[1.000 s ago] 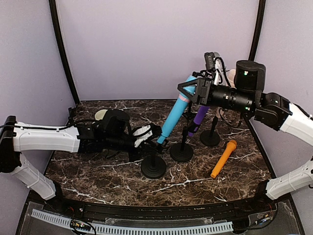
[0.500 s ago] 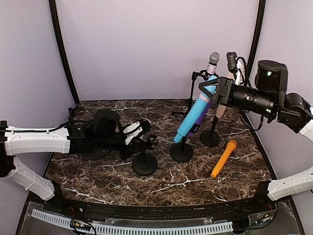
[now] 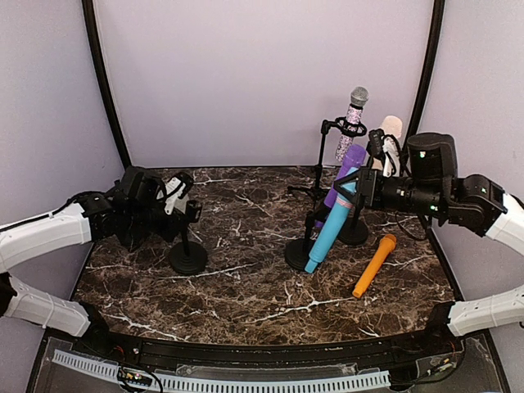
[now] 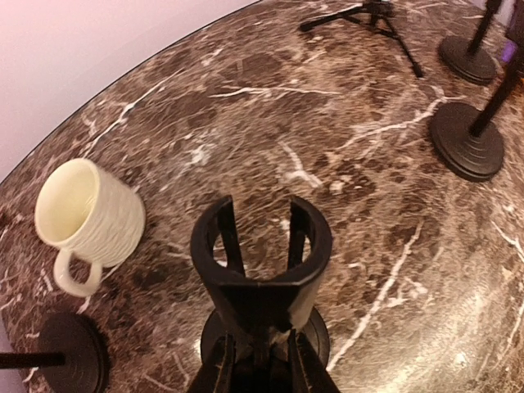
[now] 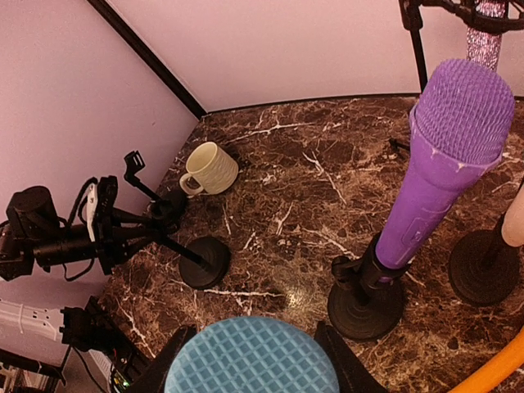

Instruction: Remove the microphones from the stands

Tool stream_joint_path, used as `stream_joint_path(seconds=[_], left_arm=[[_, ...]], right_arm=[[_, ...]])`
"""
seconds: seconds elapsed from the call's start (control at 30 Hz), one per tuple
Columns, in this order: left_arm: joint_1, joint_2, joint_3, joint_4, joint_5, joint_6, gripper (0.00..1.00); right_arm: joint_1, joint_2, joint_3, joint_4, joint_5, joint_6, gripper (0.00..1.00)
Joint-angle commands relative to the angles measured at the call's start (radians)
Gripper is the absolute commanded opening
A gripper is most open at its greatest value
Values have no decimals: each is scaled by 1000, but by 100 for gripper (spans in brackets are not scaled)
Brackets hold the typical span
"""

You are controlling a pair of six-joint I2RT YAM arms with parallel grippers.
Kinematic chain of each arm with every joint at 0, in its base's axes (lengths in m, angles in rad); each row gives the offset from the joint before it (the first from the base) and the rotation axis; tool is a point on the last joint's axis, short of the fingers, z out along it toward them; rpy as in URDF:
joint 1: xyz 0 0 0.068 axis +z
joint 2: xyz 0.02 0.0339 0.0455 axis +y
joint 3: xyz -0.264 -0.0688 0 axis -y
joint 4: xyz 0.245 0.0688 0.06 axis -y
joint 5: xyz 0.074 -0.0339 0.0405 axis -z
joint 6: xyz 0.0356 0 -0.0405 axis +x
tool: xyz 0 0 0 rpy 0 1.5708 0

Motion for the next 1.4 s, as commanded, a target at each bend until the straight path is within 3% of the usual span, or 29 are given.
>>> stream_joint_path(seconds=[0.0, 0.33, 0.6, 1.0, 1.17, 1.37], left_arm=[[115, -13, 26, -128, -112, -16, 0], [325, 72, 39, -66, -171, 43, 0], [477, 117, 52, 22, -79, 26, 0], [513, 119, 21, 58, 39, -44, 0], [512, 113, 5, 83, 195, -59, 0], [513, 88, -9, 106, 216, -55, 0]], right_arm=[[-23, -2, -26, 87, -106, 38, 29], [-33, -44, -172, 63, -166, 191, 30], [-89, -103, -260, 0, -118, 256, 31], [-259, -133, -216, -177, -118, 188, 31], [-340, -145, -225, -229, -133, 162, 31], [-407, -154, -211, -238, -169, 128, 31]])
